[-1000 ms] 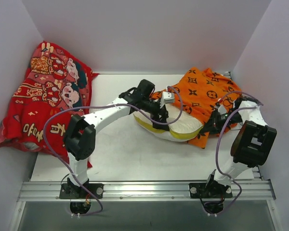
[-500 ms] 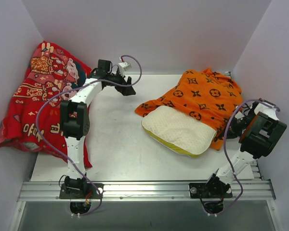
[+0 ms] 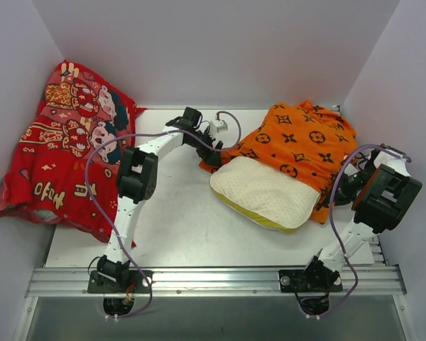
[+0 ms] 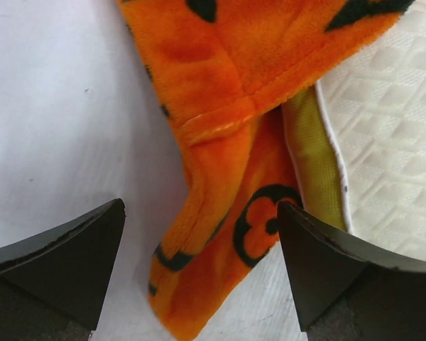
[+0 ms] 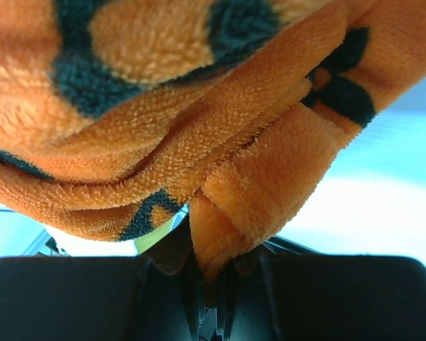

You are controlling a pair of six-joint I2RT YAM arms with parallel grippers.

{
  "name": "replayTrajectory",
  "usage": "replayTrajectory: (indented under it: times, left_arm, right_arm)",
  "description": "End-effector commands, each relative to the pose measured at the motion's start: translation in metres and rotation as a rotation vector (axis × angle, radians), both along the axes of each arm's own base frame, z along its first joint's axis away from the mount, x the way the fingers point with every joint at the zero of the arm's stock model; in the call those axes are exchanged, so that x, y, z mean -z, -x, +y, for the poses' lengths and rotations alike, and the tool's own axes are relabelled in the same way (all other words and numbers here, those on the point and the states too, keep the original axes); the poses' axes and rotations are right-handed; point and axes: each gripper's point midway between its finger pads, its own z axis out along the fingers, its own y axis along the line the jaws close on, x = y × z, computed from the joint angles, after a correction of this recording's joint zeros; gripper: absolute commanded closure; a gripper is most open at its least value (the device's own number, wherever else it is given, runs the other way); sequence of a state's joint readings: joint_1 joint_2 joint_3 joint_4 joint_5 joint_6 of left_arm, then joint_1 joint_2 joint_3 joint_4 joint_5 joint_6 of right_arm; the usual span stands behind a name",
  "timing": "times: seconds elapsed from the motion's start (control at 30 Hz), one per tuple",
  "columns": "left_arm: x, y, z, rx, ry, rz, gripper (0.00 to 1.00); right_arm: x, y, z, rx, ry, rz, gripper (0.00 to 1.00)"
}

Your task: Put the pillow into the pillowcase

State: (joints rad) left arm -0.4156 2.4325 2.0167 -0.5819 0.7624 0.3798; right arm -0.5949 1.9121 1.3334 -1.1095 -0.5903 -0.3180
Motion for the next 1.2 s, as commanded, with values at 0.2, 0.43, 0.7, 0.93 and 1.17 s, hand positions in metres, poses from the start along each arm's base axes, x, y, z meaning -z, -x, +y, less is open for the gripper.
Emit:
replayTrajectory:
  times: [0.2, 0.43, 0.7, 0.93, 1.17]
  left_arm:
    - [-0.017, 0.044, 0.005, 0.149, -0.041, 0.097, 1.0]
    - [-0.222, 0.033, 0.077, -0.084, 0.371, 0.124, 1.0]
    - [-0.48, 0.041, 0.139, -0.27, 0.829, -0.145, 1.0]
    - [-0.531, 0.082, 0.131, -0.255, 0.921, -0.264, 1.0]
    - [-0.599, 0.134, 0.146, -0.208, 0.971, -0.47, 1.0]
  right_arm:
    - [-0.071, 0.009, 0.034, -0.114, -0.194, -0.165, 1.0]
    - [-0.197, -0.033, 0.047, -0.089, -0.198, -0.67, 1.0]
    - [-0.384, -0.079, 0.053, 0.028, -0.272, -1.237, 1.0]
    - [-0.479, -0.085, 0.073, 0.091, -0.522, -1.39, 1.0]
    - [-0.532, -0.074, 0.064, 0.142, -0.463, -1.468, 1.0]
